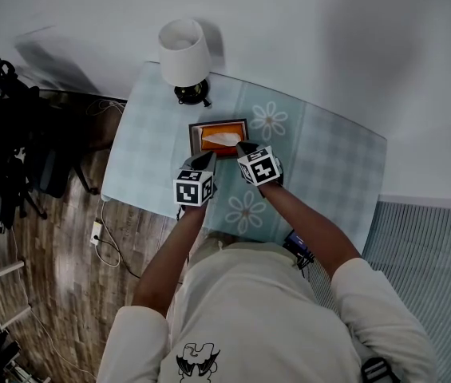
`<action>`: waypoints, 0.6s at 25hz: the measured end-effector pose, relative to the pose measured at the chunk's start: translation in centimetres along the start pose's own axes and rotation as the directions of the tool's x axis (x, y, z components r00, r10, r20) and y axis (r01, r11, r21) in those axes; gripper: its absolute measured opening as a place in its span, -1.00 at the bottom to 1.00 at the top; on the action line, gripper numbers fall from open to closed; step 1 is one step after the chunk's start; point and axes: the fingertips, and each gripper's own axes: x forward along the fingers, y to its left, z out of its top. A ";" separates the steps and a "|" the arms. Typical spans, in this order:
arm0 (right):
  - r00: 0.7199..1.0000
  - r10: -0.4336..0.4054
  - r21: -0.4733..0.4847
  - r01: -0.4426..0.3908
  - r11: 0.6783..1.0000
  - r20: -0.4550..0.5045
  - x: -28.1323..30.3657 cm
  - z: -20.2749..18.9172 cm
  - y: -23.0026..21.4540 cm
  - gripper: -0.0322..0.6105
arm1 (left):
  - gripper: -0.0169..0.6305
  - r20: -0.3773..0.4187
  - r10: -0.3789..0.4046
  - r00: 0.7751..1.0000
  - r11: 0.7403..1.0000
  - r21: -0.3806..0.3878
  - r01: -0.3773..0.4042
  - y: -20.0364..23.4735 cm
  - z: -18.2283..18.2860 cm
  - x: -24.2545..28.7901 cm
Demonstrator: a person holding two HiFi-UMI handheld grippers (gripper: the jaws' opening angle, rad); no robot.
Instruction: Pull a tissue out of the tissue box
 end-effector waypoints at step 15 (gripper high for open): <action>0.988 0.018 0.052 -0.027 0.998 0.152 -7.7 1.1 3.0 -0.85 | -0.93 0.089 -0.016 0.996 0.996 0.086 0.008 -3.3 1.3 -4.0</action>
